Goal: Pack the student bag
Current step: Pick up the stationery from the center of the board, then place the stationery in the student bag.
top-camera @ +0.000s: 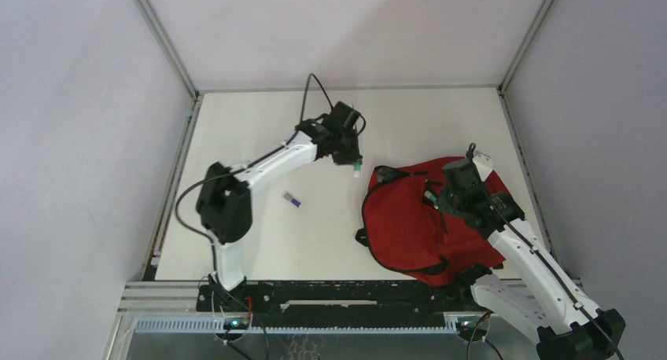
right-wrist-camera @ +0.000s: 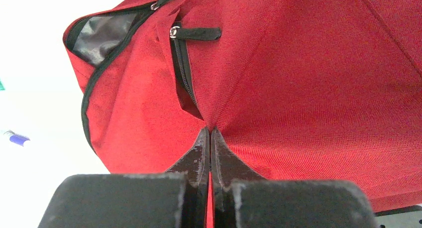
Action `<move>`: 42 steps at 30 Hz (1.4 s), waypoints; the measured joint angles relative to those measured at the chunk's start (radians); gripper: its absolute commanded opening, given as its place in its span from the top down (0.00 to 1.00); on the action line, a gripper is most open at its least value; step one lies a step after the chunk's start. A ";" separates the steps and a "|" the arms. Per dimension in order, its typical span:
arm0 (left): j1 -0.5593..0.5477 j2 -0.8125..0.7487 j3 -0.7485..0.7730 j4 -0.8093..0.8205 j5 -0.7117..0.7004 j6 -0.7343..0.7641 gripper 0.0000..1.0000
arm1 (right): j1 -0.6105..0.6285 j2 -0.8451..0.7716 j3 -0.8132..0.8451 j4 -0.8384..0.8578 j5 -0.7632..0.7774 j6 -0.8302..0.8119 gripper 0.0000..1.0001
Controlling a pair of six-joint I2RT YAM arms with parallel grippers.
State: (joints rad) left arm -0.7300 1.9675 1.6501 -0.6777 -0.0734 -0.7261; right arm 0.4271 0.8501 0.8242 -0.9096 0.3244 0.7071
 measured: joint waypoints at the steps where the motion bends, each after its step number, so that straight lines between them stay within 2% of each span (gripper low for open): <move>1: 0.000 -0.040 -0.003 0.014 0.034 -0.004 1.00 | 0.000 -0.001 0.000 0.000 0.001 0.000 1.00; 6: -0.032 -0.132 -0.001 0.188 0.302 -0.087 1.00 | -0.008 -0.009 0.000 0.001 0.003 -0.001 1.00; 11: -0.135 -0.042 -0.076 0.416 0.528 -0.265 1.00 | -0.014 -0.015 0.000 0.001 0.003 -0.001 1.00; 14: -0.191 0.037 -0.108 0.477 0.607 -0.349 1.00 | -0.014 -0.016 0.000 0.000 0.003 -0.001 1.00; 18: -0.232 0.082 -0.122 0.498 0.657 -0.413 1.00 | -0.016 -0.027 0.000 0.000 0.003 -0.001 1.00; 26: -0.238 0.109 -0.098 0.563 0.691 -0.465 1.00 | -0.019 -0.038 0.000 0.000 0.002 0.000 1.00; 41: -0.238 0.348 0.206 0.524 0.683 -0.509 1.00 | 0.002 -0.074 0.000 -0.015 0.010 0.022 1.00; 42: -0.238 0.356 0.223 0.516 0.679 -0.514 0.98 | 0.010 -0.074 0.000 -0.015 0.014 0.026 1.00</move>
State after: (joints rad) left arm -0.9680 2.3234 1.8732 -0.1619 0.6052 -1.2404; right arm 0.4366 0.7761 0.8238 -0.9245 0.3389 0.7326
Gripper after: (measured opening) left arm 0.068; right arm 0.007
